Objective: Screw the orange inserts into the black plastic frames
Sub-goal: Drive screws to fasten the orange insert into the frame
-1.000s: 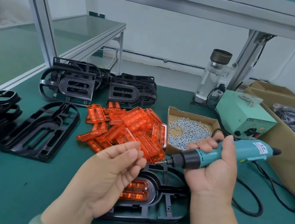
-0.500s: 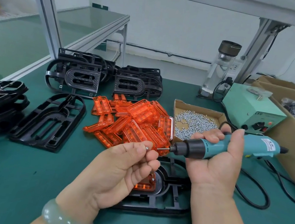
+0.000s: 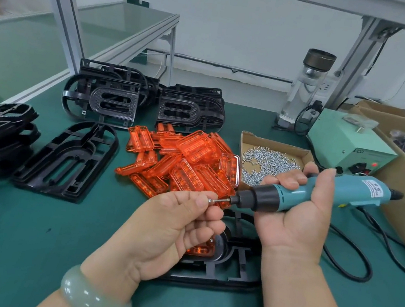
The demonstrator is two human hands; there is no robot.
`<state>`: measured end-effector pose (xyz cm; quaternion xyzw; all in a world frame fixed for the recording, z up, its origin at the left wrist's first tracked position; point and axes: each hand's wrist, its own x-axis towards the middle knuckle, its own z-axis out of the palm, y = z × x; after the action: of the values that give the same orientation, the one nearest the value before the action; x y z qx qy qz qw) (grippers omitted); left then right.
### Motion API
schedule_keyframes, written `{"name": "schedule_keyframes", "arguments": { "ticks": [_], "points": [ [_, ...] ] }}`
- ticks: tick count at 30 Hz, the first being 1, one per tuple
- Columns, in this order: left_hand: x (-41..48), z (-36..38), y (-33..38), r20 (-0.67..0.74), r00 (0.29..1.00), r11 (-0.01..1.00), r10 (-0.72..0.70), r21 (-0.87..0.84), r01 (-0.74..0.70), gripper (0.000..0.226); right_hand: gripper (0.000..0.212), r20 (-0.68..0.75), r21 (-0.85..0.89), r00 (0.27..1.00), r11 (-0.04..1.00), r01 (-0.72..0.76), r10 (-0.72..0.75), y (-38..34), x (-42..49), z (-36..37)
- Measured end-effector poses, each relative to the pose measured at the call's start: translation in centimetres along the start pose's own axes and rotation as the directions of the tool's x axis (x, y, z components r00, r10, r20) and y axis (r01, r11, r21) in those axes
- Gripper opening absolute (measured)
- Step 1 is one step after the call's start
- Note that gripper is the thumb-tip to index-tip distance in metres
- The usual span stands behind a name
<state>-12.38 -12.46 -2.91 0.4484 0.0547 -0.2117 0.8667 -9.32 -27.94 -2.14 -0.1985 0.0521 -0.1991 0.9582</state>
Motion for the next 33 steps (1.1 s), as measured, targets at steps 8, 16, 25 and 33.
{"name": "schedule_keyframes", "arguments": {
  "ticks": [8, 16, 25, 33],
  "points": [
    [-0.02, 0.06, -0.15, 0.004, 0.999, 0.997, 0.039, 0.06, -0.039, 0.027, 0.018, 0.017, -0.017, 1.0, 1.0, 0.013, -0.013, 0.06, 0.0, -0.01],
    [0.14, -0.07, -0.51, -0.047, 0.986, 0.968, 0.161, 0.203, -0.148, 0.012, 0.017, -0.003, -0.01, 1.0, 1.0, 0.01, -0.01, 0.18, 0.07, 0.16],
    [0.09, 0.02, -0.69, -0.063, 0.976, 0.948, 0.21, 0.256, -0.188, 0.014, 0.017, -0.007, -0.016, 1.0, 1.0, 0.01, -0.01, 0.19, 0.01, 0.23],
    [0.06, 0.09, -0.76, -0.062, 0.917, 0.782, 0.394, 0.548, -0.298, 0.022, 0.021, 0.032, -0.033, 0.999, 0.999, 0.031, -0.03, 0.16, -0.18, 0.31]
  ]
}}
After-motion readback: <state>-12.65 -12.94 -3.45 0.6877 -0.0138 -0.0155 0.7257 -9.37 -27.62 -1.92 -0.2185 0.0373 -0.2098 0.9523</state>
